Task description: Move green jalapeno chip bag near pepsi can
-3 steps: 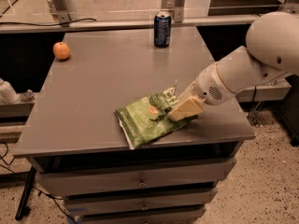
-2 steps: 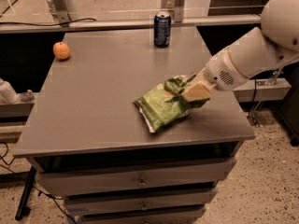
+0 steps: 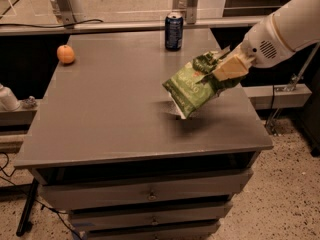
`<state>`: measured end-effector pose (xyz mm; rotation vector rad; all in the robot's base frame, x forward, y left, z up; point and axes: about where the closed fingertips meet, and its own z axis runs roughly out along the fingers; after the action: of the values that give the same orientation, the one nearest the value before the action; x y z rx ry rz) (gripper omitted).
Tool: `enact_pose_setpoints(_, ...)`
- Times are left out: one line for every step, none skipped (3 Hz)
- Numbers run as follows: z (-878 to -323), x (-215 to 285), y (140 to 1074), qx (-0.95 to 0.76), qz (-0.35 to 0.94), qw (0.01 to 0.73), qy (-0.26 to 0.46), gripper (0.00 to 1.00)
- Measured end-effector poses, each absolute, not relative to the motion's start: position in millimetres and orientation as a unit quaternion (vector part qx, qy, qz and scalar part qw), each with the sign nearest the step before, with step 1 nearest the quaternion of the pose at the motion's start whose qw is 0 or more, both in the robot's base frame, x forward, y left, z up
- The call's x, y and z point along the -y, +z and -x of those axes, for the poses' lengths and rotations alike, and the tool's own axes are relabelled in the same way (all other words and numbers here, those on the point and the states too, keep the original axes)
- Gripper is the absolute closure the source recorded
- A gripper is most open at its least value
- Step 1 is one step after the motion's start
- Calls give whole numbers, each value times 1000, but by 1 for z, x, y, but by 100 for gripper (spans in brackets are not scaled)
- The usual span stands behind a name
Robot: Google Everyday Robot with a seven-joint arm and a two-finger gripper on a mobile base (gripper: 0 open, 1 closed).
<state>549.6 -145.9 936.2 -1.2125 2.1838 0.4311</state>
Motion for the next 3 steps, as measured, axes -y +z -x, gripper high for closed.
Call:
enact_pose_setpoints(-547, 145, 936, -822, 456, 302, 160, 100)
enact_pose_setpoints(-571, 157, 935, -829, 427, 334, 138, 100)
enact_pose_setpoints(-651, 185, 941, -840, 361, 393, 92, 100)
